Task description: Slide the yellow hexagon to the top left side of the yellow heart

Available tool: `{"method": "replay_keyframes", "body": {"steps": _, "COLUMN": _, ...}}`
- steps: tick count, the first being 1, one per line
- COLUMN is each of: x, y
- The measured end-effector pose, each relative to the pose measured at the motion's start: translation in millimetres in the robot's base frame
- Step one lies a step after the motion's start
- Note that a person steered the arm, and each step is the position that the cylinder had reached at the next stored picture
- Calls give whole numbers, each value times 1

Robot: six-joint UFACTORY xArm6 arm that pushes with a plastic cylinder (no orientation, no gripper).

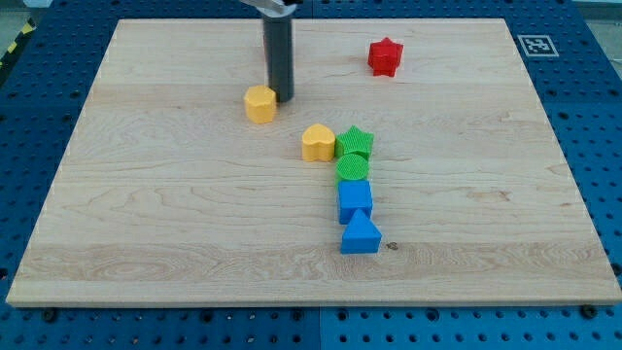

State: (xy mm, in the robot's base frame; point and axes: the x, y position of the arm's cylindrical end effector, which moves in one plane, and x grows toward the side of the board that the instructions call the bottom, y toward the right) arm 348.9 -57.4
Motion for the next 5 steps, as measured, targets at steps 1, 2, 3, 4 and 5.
{"method": "replay_keyframes", "body": {"steps": 1, "x": -20, "y": -18}}
{"method": "replay_keyframes", "body": {"steps": 2, "x": -5, "y": -27}}
{"method": "replay_keyframes", "body": {"steps": 3, "x": 18, "y": -24}}
{"method": "replay_keyframes", "body": {"steps": 4, "x": 20, "y": -25}}
{"method": "replay_keyframes", "body": {"steps": 5, "x": 37, "y": -25}}
